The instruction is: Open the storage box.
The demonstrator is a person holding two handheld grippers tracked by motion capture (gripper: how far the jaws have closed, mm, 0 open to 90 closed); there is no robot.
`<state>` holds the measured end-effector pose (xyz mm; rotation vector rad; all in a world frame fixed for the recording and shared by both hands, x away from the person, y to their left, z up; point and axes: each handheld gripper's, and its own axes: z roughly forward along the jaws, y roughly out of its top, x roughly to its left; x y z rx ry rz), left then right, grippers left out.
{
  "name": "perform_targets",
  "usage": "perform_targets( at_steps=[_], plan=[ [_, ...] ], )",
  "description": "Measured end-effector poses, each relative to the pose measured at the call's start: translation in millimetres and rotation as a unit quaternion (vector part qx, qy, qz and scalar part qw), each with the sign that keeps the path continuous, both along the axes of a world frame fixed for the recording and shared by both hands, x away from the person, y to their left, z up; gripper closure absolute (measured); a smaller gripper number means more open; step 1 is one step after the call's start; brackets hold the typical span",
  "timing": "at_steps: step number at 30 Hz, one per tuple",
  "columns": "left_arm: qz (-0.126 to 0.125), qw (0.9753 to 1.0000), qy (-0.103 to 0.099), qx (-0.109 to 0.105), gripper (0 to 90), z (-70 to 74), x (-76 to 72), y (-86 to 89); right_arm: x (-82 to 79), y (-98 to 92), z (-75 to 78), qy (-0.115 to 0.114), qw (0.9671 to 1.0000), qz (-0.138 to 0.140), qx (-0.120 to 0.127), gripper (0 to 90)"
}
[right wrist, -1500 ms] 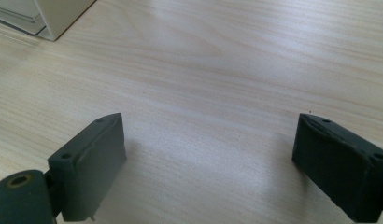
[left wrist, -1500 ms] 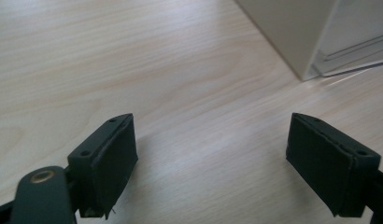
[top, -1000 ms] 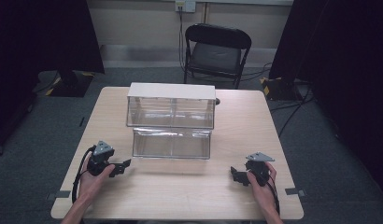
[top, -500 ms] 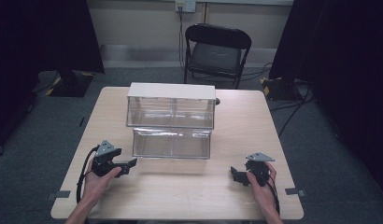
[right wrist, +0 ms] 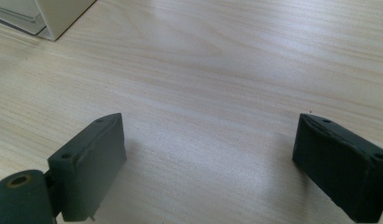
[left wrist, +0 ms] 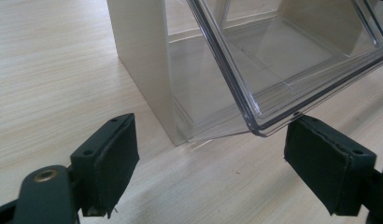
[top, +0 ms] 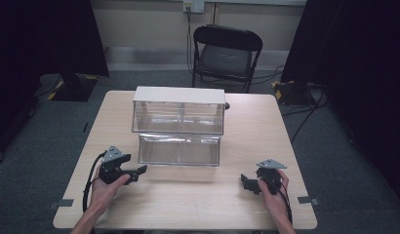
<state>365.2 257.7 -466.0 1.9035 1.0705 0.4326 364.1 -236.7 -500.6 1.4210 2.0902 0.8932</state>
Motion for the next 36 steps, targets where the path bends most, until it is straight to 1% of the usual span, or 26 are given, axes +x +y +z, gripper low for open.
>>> perform_targets(
  at_steps=[2, 7, 8, 11, 13, 15, 16, 22, 23, 26, 27, 31, 36],
  plan=[
    [-0.003, 1.0, -0.001, -0.003, 17.1, 0.1, -0.4, -0.9, 0.0, 0.0, 0.0, 0.0, 1.0, 0.0, 0.0, 8.7],
    [-0.007, 1.0, -0.001, -0.003, 16.9, 1.0, -1.0, -2.2, 0.0, 0.0, 0.0, 0.0, 1.0, 0.0, 0.0, 8.7],
    [-0.008, 0.9999, -0.003, -0.006, 16.9, 1.3, -1.4, -3.3, 0.0, 0.0, 0.0, 0.0, 1.0, 0.0, 0.0, 8.7],
    [-0.01, 0.9999, -0.002, -0.004, 17.2, 1.5, -1.9, -4.5, 0.0, 0.0, 0.0, 0.0, 1.0, 0.0, 0.0, 8.7],
    [-0.013, 0.9998, -0.006, -0.011, 16.9, 2.4, -2.7, -6.0, 0.0, 0.0, 0.0, 0.0, 1.0, 0.0, 0.0, 8.7],
    [-0.01, 0.9998, -0.01, -0.015, 17.2, 4.7, -3.8, -7.2, 0.0, -0.1, 0.0, 0.0, 1.0, 0.001, 0.0, 8.6],
    [-0.009, 0.9998, -0.011, -0.012, 17.2, 5.5, -3.8, -7.7, 0.0, -0.1, 0.0, 0.0, 1.0, 0.0, 0.0, 8.6],
    [-0.016, 0.9998, -0.006, -0.008, 17.4, 2.8, -3.4, -9.6, 0.0, -0.1, 0.0, 0.0, 1.0, 0.001, 0.0, 8.6],
    [-0.019, 0.9998, -0.002, -0.001, 17.4, 1.9, -2.9, -10.8, 0.1, 0.0, 0.0, 0.0, 1.0, 0.0, 0.0, 8.6],
    [-0.013, 0.9999, -0.003, -0.002, 17.4, 1.2, -0.1, -11.5, 0.1, -0.1, 0.0, 0.0, 1.0, 0.001, 0.0, 8.6],
    [-0.012, 0.9999, 0.001, -0.003, 17.0, 0.8, 1.4, -11.6, 0.0, 0.0, 0.0, 0.0, 1.0, 0.0, 0.0, 8.6],
    [-0.018, 0.9998, -0.001, 0.001, 16.9, 0.8, 3.3, -12.4, 0.1, 0.0, 0.0, 0.0, 1.0, 0.0, 0.0, 8.6],
    [-0.02, 0.9998, -0.006, 0.002, 17.3, 0.9, 2.9, -13.5, 0.1, 0.0, 0.0, 0.0, 1.0, 0.0, 0.0, 8.6]
  ],
)
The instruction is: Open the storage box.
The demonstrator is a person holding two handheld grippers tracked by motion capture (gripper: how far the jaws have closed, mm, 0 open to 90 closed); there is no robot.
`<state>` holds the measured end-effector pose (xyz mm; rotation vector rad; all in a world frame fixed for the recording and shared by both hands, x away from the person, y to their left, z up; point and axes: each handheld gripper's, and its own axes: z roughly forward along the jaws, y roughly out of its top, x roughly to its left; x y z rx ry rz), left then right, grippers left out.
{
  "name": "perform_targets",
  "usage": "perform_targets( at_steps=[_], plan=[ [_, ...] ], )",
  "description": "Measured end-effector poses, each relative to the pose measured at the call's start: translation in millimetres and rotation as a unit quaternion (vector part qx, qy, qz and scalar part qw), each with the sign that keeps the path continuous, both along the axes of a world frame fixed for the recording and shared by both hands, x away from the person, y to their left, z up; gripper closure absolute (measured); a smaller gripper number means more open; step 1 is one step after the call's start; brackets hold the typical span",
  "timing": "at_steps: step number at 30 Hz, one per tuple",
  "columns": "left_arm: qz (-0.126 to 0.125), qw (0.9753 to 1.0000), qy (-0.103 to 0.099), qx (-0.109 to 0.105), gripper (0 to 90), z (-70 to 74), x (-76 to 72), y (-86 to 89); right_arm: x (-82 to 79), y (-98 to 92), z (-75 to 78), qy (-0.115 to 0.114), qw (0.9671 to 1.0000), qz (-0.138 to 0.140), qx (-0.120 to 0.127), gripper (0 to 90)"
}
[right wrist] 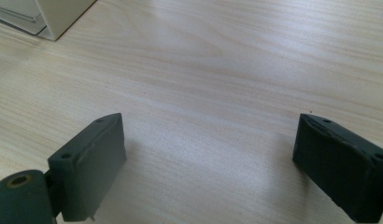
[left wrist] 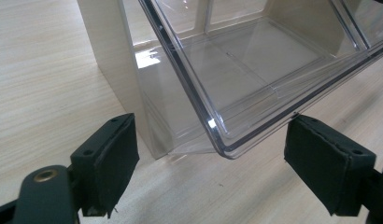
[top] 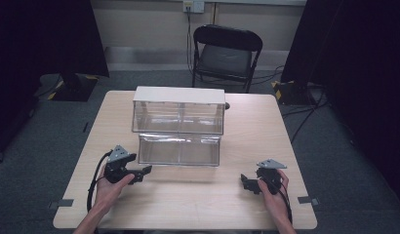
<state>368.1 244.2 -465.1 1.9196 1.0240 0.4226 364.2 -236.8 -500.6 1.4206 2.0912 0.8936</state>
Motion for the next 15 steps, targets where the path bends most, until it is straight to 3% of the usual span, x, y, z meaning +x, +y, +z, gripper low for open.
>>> perform_targets(
  at_steps=[12, 15],
  plan=[
    [-0.006, 1.0, 0.001, -0.006, 19.5, -0.6, -0.1, 1.5, 0.0, 0.0, 0.0, 0.0, 1.0, 0.0, 0.0, 8.5],
    [-0.012, 0.9998, 0.003, -0.016, 18.6, -0.2, -0.4, 1.7, 0.0, 0.1, 0.0, 0.0, 1.0, 0.0, 0.0, 8.5]
  ],
)
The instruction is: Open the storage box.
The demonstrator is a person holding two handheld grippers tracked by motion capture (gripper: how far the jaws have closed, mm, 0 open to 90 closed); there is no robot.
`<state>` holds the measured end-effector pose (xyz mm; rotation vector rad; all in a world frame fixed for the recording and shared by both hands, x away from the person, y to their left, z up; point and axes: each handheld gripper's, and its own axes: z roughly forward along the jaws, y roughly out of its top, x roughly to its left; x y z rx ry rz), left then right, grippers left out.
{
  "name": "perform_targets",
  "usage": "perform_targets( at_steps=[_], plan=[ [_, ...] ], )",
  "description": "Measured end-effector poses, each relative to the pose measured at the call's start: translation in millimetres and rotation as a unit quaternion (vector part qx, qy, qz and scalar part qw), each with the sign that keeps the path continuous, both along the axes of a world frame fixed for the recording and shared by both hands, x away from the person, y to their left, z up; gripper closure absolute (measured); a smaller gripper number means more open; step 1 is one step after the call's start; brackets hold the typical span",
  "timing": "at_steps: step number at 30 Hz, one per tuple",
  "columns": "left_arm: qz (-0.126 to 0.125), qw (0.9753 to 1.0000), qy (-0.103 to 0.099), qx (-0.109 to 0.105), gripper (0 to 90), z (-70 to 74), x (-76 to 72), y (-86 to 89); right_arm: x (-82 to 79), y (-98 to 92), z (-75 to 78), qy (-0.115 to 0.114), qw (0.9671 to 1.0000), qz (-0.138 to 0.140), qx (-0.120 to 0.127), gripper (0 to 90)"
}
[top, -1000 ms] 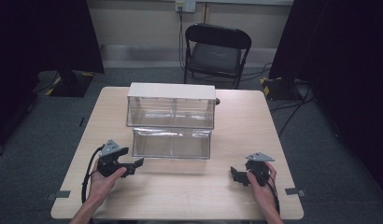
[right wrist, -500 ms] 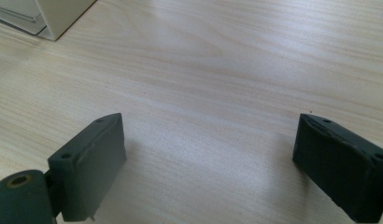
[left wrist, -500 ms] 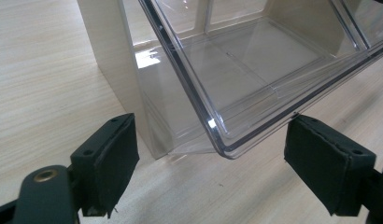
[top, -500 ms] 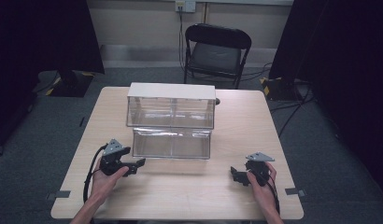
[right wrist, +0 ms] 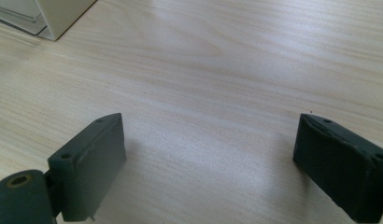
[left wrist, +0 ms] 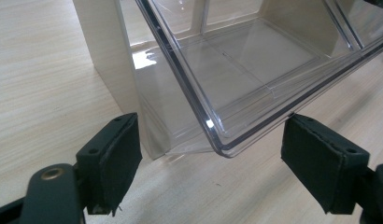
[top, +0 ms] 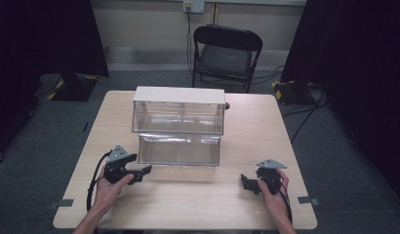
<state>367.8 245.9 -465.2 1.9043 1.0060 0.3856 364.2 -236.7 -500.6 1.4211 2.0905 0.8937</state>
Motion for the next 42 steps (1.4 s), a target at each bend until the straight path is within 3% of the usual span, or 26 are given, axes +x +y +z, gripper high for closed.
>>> perform_targets(
  at_steps=[30, 37, 42],
  plan=[
    [-0.001, 0.9999, -0.011, 0.005, 17.7, 1.8, -1.5, -1.1, 0.0, 0.0, 0.0, 0.0, 1.0, 0.0, 0.0, 8.5],
    [0.004, 0.9998, -0.015, -0.011, 18.2, 3.5, -1.4, 1.6, 0.0, 0.0, 0.0, 0.0, 1.0, 0.0, 0.0, 8.5],
    [0.005, 0.9998, -0.014, -0.01, 18.3, 3.4, -1.2, 2.4, 0.0, 0.0, 0.0, 0.0, 1.0, 0.0, 0.0, 8.5]
  ],
)
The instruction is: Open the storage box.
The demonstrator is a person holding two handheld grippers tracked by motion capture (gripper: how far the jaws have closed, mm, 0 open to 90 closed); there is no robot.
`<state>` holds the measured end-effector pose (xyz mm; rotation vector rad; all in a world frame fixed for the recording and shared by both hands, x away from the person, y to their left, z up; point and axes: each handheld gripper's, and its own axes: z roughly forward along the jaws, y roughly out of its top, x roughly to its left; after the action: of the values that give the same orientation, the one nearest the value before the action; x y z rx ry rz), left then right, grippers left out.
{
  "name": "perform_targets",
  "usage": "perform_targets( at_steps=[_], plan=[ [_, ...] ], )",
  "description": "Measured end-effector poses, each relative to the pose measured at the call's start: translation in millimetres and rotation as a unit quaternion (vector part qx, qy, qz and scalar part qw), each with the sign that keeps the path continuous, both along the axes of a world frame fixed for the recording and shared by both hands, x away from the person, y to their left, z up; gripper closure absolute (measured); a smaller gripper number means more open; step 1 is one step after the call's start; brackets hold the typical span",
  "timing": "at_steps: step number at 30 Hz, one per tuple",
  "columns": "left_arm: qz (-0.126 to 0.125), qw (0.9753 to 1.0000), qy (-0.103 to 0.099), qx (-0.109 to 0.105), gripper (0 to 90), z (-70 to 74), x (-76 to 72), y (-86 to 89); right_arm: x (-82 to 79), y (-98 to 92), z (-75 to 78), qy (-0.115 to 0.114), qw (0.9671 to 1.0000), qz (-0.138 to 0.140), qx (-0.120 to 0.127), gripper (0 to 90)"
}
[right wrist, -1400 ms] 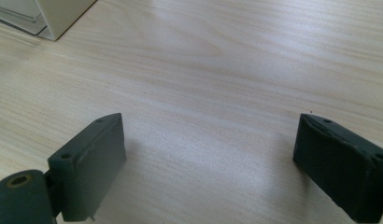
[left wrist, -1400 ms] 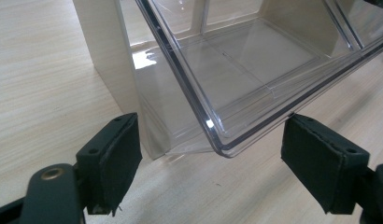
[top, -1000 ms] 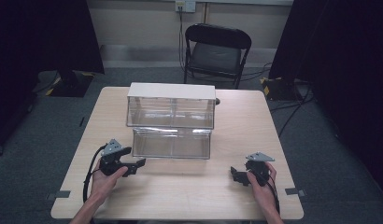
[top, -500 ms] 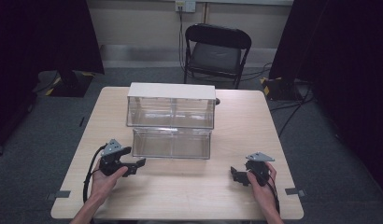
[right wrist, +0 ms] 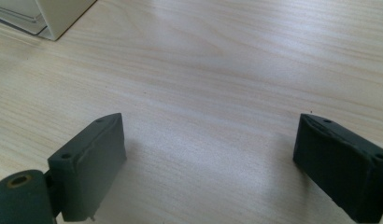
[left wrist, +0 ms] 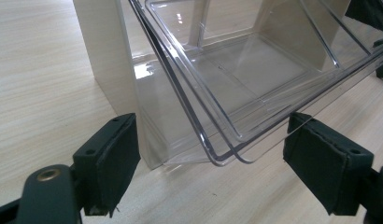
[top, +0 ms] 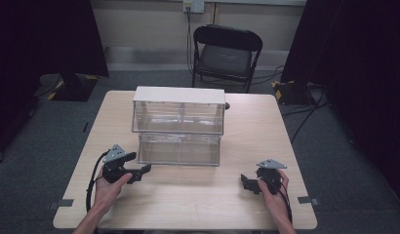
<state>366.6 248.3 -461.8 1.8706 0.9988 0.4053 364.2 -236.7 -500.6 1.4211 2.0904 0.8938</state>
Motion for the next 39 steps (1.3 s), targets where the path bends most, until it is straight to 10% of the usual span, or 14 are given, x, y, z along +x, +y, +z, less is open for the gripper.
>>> perform_targets(
  at_steps=[39],
  plan=[
    [0.011, 0.9998, -0.01, -0.013, 15.4, 9.6, 3.3, -1.1, 0.4, 0.1, 0.0, 0.001, 1.0, 0.002, 0.0, 8.1]
  ],
)
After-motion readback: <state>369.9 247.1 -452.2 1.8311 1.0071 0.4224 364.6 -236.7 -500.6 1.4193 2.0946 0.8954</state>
